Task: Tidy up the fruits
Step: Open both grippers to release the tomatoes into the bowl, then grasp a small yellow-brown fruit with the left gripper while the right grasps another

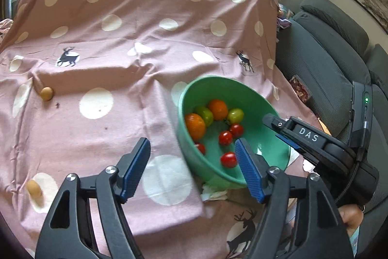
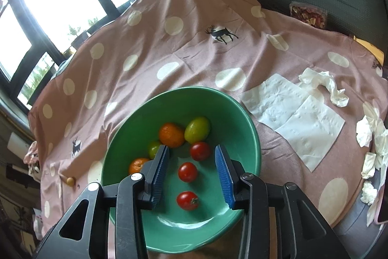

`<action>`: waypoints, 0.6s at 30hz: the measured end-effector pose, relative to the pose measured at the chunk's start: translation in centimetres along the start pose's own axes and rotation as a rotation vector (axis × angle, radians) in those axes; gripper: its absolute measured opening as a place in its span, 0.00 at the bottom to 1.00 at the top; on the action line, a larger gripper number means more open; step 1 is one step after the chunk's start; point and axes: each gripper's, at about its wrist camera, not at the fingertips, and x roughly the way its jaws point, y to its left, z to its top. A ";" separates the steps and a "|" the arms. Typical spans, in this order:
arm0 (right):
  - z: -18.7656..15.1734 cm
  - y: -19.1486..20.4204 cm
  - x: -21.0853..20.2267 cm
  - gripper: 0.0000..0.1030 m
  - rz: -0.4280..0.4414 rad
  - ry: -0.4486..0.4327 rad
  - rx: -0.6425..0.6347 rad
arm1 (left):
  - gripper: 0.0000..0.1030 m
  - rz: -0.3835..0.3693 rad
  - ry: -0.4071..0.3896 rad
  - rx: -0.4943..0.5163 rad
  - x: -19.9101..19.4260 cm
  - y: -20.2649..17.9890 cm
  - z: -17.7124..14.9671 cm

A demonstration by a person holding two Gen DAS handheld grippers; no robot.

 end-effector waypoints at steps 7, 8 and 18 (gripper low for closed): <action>-0.6 3.0 -0.3 0.62 0.106 0.003 -0.056 | 0.75 0.219 -0.020 -0.175 -4.2 8.4 -2.3; -0.7 3.5 -0.2 0.62 0.123 0.006 -0.065 | 0.75 0.239 -0.010 -0.222 -4.5 9.9 -2.8; -2.9 9.3 0.3 0.62 0.176 0.034 -0.202 | 0.71 0.284 0.062 -0.442 -4.8 17.8 -4.7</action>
